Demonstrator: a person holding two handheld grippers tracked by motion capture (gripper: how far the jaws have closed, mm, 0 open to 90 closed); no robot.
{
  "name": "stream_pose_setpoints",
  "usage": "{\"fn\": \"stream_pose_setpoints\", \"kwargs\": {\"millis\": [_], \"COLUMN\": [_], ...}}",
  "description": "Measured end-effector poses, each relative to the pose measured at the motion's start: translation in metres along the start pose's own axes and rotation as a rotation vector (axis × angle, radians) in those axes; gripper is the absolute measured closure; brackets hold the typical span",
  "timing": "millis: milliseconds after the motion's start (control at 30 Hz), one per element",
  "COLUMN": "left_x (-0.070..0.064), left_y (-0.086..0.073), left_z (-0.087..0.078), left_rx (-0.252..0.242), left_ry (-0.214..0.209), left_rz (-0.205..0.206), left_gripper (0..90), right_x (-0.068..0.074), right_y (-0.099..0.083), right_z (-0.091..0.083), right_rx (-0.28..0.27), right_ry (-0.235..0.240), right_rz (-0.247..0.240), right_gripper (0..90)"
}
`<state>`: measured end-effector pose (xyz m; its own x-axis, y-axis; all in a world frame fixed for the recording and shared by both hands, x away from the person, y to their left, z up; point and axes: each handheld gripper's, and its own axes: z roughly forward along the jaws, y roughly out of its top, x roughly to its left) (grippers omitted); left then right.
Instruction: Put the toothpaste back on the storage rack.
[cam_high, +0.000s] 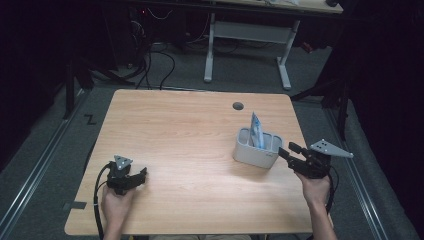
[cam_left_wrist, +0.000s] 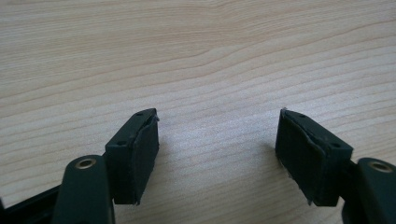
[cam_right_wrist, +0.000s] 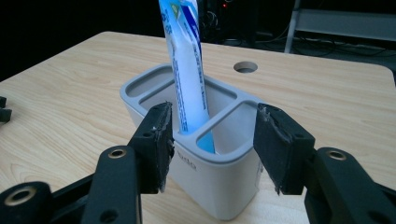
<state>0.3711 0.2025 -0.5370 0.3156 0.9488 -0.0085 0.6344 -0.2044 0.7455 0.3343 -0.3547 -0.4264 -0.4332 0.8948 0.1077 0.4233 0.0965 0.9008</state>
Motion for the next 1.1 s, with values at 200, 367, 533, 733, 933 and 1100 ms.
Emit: {"fn": "stream_pose_setpoints", "kwargs": {"millis": [200, 367, 533, 733, 933, 1100], "left_x": [0.000, 0.000, 0.000, 0.000, 0.000, 0.000], "left_y": [0.000, 0.000, 0.000, 0.000, 0.000, 0.000], "left_z": [0.000, 0.000, 0.000, 0.000, 0.000, 0.000], "left_rx": [0.000, 0.000, 0.000, 0.000, 0.000, 0.001], "left_ry": [0.000, 0.000, 0.000, 0.000, 0.000, -0.001], "left_rz": [-0.001, -0.001, 0.000, 0.000, 0.000, 0.001], "left_gripper": [30.5, 30.6, 30.5, 30.5, 30.5, 30.5], "right_x": [-0.001, 0.000, 0.003, 0.006, 0.007, 0.009], "right_y": [-0.011, -0.015, -0.018, -0.026, -0.036, -0.042], "right_z": [-0.004, -0.003, -0.001, 0.002, 0.001, 0.004], "right_rx": [0.009, 0.017, 0.024, 0.033, 0.030, 0.043], "right_ry": [-0.005, -0.002, 0.004, 0.002, 0.002, 0.004], "right_rz": [0.009, 0.013, 0.008, 0.008, 0.028, 0.025], "right_gripper": [48.1, 48.5, 49.0, 49.6, 50.1, 50.1]}}
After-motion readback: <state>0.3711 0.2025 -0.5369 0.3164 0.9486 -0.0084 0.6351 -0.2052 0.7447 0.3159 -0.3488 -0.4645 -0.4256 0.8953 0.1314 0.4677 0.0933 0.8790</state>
